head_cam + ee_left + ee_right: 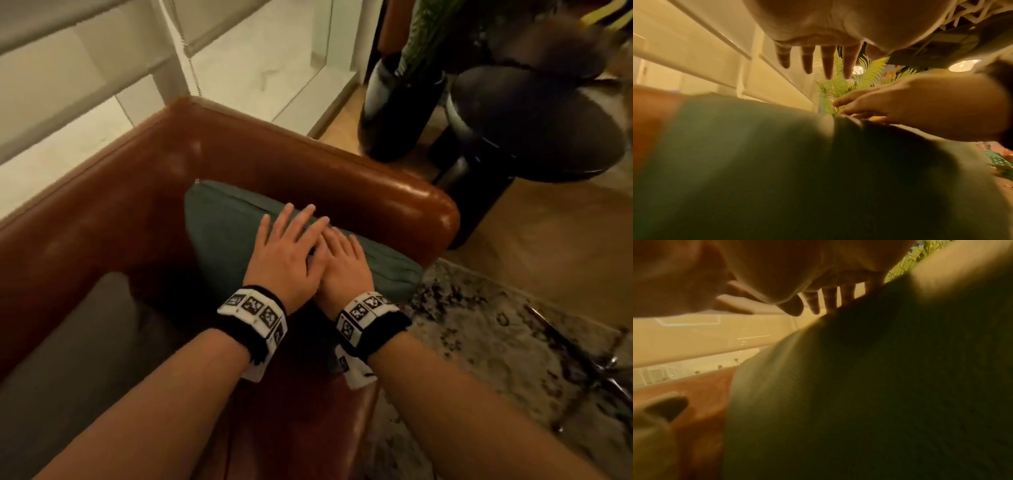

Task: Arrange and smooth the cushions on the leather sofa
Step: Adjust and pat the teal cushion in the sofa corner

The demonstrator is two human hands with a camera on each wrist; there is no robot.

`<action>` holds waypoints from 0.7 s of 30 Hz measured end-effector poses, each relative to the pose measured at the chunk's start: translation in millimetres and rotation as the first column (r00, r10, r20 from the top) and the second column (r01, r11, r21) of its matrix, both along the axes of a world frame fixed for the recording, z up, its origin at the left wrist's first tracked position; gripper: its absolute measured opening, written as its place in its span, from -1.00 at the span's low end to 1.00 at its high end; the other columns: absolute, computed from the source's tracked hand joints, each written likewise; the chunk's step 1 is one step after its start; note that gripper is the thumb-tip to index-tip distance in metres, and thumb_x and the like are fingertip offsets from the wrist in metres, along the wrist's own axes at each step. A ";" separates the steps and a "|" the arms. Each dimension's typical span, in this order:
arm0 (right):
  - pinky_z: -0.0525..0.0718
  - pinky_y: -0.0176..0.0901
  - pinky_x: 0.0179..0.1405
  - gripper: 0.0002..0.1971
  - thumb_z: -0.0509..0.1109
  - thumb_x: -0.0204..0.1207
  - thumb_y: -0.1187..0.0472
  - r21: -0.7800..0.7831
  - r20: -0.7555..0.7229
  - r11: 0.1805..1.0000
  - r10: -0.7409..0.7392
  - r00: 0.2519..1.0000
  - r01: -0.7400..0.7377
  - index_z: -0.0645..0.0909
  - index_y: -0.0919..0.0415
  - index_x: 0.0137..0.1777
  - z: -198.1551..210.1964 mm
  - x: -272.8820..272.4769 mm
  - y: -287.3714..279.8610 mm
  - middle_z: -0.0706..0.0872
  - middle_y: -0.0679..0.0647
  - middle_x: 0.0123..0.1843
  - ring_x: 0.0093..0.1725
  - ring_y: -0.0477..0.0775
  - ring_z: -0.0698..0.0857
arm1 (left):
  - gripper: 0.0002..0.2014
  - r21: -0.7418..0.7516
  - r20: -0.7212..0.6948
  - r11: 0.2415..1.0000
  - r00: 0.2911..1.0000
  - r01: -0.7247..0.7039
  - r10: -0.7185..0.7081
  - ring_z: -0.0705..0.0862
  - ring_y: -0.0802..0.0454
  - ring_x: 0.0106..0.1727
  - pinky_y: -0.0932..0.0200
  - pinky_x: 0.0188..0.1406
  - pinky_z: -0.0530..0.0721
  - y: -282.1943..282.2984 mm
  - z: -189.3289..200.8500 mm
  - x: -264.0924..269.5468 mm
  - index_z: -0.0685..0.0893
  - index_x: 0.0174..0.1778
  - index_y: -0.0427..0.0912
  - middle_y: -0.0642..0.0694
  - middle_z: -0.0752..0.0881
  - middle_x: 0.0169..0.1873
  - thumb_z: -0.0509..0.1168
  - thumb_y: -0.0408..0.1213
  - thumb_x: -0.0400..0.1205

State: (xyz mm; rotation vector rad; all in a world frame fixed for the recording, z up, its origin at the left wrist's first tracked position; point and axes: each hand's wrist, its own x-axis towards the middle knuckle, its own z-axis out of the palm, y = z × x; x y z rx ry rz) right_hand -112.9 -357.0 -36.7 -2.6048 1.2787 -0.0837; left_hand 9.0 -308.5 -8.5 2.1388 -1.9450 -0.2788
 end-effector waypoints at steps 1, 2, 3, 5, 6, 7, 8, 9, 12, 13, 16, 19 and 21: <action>-0.10 0.10 0.70 -0.38 -0.03 0.71 -0.11 -0.019 -0.017 1.000 -0.003 1.000 0.002 0.00 0.02 0.73 -8.4 -9.1 -6.7 0.09 0.00 0.75 0.72 0.08 0.04 | -0.42 0.062 0.022 0.997 0.998 0.053 -0.054 0.08 -0.03 0.72 -0.14 0.70 -0.09 -23.2 -8.3 2.2 0.26 0.67 0.12 0.08 0.22 0.69 -0.21 0.11 0.70; -0.08 0.11 0.69 -0.41 -0.06 0.72 -0.11 -0.045 -0.013 0.998 -0.036 0.999 0.036 0.04 -0.01 0.73 -16.2 -21.6 -11.9 0.13 -0.02 0.74 0.71 0.08 0.08 | -0.38 0.109 0.072 0.987 0.989 0.118 -0.126 0.10 -0.01 0.72 -0.07 0.70 -0.09 -41.0 -17.5 10.0 0.24 0.68 0.12 0.08 0.24 0.68 -0.28 0.12 0.68; -0.05 0.14 0.69 -0.43 -0.09 0.72 -0.13 -0.062 -0.003 0.993 -0.098 0.995 0.098 0.08 -0.06 0.72 -23.1 -37.6 -17.2 0.19 -0.04 0.72 0.71 0.08 0.11 | -0.35 0.124 0.136 0.976 0.971 0.179 -0.196 0.15 -0.01 0.71 -0.03 0.69 -0.07 -53.8 -26.3 22.2 0.24 0.68 0.10 0.06 0.28 0.67 -0.33 0.13 0.67; -0.01 0.16 0.68 -0.43 -0.15 0.71 -0.20 -0.057 0.006 0.970 -0.234 0.972 0.234 0.12 -0.13 0.70 -36.2 -73.6 -27.3 0.25 -0.08 0.70 0.70 0.08 0.15 | -0.37 0.108 0.263 0.971 0.936 0.214 -0.236 0.27 -0.08 0.67 -0.06 0.66 -0.01 -67.0 -34.6 55.3 0.30 0.66 0.09 0.02 0.38 0.63 -0.27 0.15 0.69; 0.01 0.19 0.67 -0.42 -0.18 0.70 -0.23 -0.037 -0.003 0.956 -0.292 0.956 0.292 0.12 -0.14 0.69 -43.3 -91.2 -30.8 0.27 -0.08 0.69 0.69 0.09 0.16 | -0.39 0.078 0.288 0.984 0.941 0.160 -0.176 0.30 -0.13 0.65 -0.09 0.65 0.00 -68.4 -36.8 75.6 0.34 0.64 0.09 -0.02 0.42 0.61 -0.21 0.15 0.70; 0.04 0.23 0.66 -0.41 -0.20 0.68 -0.27 -0.025 -0.015 0.938 -0.345 0.938 0.345 0.12 -0.15 0.68 -48.6 -106.8 -32.1 0.29 -0.08 0.67 0.67 0.12 0.20 | -0.41 0.027 0.292 0.997 0.954 0.067 -0.072 0.31 -0.18 0.63 -0.12 0.64 0.00 -67.8 -37.7 97.1 0.38 0.62 0.07 -0.06 0.44 0.59 -0.16 0.14 0.70; 0.09 0.24 0.64 -0.39 -0.19 0.67 -0.30 0.004 -0.017 0.916 -0.401 0.916 0.401 0.12 -0.15 0.67 -55.4 -119.6 -31.4 0.33 -0.05 0.64 0.63 0.15 0.25 | -0.43 -0.023 0.266 0.998 0.962 -0.057 0.061 0.29 -0.20 0.64 -0.14 0.64 0.00 -64.2 -38.0 116.8 0.40 0.60 0.05 -0.10 0.43 0.59 -0.12 0.13 0.70; 0.17 0.22 0.62 -0.38 -0.14 0.66 -0.33 0.075 0.029 0.883 -0.467 0.884 0.464 0.14 -0.12 0.67 -58.1 -126.3 -29.0 0.37 0.00 0.60 0.59 0.16 0.31 | -0.45 -0.076 0.194 0.978 0.959 -0.196 0.207 0.25 -0.22 0.65 -0.14 0.64 0.01 -59.4 -37.5 131.7 0.37 0.61 0.03 -0.13 0.38 0.62 -0.07 0.12 0.72; 0.48 0.02 0.46 -0.33 0.17 0.60 -0.31 0.601 0.371 0.593 -0.801 0.470 0.536 0.29 0.04 0.61 -61.3 -127.7 -20.3 0.52 0.07 0.49 0.40 0.05 0.53 | -0.39 -0.015 -0.322 0.766 0.729 -0.642 0.604 0.24 -0.19 0.66 0.05 0.62 0.13 -52.2 -33.4 144.6 0.23 0.68 -0.11 -0.24 0.25 0.67 0.08 0.10 0.75; 0.53 -0.03 0.40 -0.31 0.23 0.55 -0.32 0.743 0.411 0.487 -0.873 0.263 0.459 0.39 0.07 0.56 -61.9 -123.3 -17.5 0.58 0.04 0.44 0.33 -0.01 0.59 | -0.35 0.139 -0.475 0.678 0.552 -0.722 0.685 0.31 -0.19 0.62 0.05 0.59 0.21 -51.1 -31.9 140.1 0.26 0.66 -0.19 -0.26 0.31 0.64 0.07 0.14 0.74; 0.58 -0.05 0.32 -0.51 0.24 0.57 -0.32 0.795 0.458 0.428 -0.888 0.038 0.431 0.61 0.04 0.25 -58.8 -109.0 -14.5 0.71 -0.03 0.22 0.23 -0.02 0.67 | -0.32 0.349 -0.571 0.524 0.267 -0.777 0.777 0.47 -0.25 0.50 0.01 0.45 0.35 -43.9 -34.6 134.4 0.43 0.55 -0.35 -0.30 0.49 0.50 -0.02 0.17 0.76; 0.50 -0.24 -0.07 -0.61 0.11 0.71 -0.17 0.628 0.489 0.479 -0.856 0.168 0.614 0.58 0.12 -0.01 -38.0 -101.7 -16.2 0.67 0.03 -0.09 -0.05 0.04 0.64 | -0.63 0.248 -0.540 0.523 0.332 -0.815 0.773 0.52 -0.40 0.38 -0.04 0.24 0.43 -42.4 -35.2 137.9 0.61 0.16 -0.04 -0.49 0.55 0.37 -0.14 -0.19 0.84; 0.44 -0.30 -0.39 -0.49 0.09 0.71 -0.18 0.543 0.519 0.509 -0.829 0.209 0.668 0.56 0.24 -0.20 -19.4 -100.7 -19.5 0.61 0.06 -0.30 -0.30 0.01 0.58 | -0.62 0.226 -0.531 0.564 0.384 -0.794 0.755 0.56 -0.38 0.19 -0.05 0.05 0.40 -46.6 -24.1 138.0 0.41 -0.28 0.11 -0.50 0.61 0.15 -0.12 -0.13 0.84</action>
